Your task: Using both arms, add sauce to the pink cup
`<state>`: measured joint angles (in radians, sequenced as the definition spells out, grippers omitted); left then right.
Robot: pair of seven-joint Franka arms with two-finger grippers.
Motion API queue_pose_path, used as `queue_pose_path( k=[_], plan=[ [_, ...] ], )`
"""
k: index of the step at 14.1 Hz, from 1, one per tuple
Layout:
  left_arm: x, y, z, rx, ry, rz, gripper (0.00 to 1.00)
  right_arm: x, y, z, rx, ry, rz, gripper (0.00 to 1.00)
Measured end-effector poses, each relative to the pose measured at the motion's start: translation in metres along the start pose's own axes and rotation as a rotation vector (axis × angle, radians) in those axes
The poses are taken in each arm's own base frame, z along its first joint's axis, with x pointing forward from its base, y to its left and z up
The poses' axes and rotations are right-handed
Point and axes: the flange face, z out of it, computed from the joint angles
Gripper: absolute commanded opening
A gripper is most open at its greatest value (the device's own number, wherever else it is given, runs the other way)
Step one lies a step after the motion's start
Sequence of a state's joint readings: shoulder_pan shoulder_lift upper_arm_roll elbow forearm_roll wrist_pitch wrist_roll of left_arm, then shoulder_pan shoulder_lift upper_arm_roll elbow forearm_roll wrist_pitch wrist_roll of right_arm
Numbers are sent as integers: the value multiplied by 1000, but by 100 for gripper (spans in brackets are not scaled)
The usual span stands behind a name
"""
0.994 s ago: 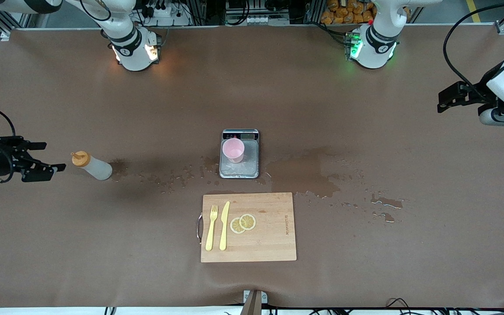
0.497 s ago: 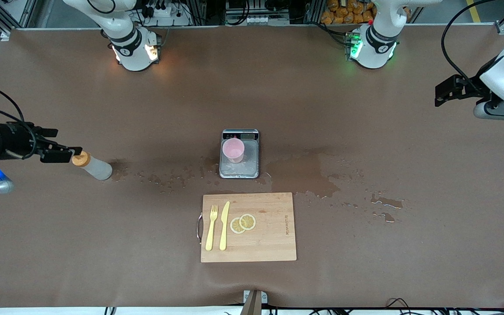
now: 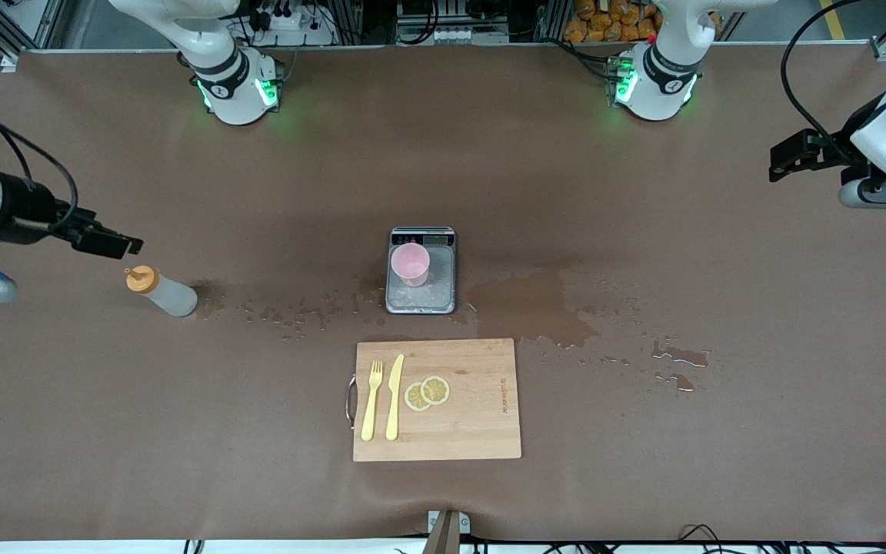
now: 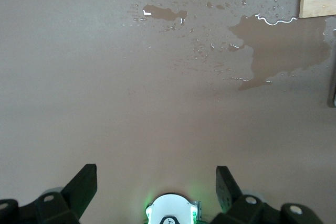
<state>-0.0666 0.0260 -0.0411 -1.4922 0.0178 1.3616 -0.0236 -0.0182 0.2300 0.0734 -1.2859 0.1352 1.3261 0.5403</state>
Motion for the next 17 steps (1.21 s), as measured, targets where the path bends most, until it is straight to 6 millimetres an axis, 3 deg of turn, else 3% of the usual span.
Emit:
queue_pose_path(
  k=[3,5,9,14,17],
  plan=[
    [0,0,0,0,-1,-1,100,-20,15,-29,0,65,-52,100],
    [0,0,0,0,-1,-1,100,-23,22,-39,7,107,-65,100],
    [0,0,0,0,-1,-1,100,-16,39,-44,20,146,-95,100],
    [0,0,0,0,-1,-1,100,-41,46,-38,31,188,-120,100],
    [0,0,0,0,-1,-1,100,-51,49,-45,35,205,-131,100]
  ],
)
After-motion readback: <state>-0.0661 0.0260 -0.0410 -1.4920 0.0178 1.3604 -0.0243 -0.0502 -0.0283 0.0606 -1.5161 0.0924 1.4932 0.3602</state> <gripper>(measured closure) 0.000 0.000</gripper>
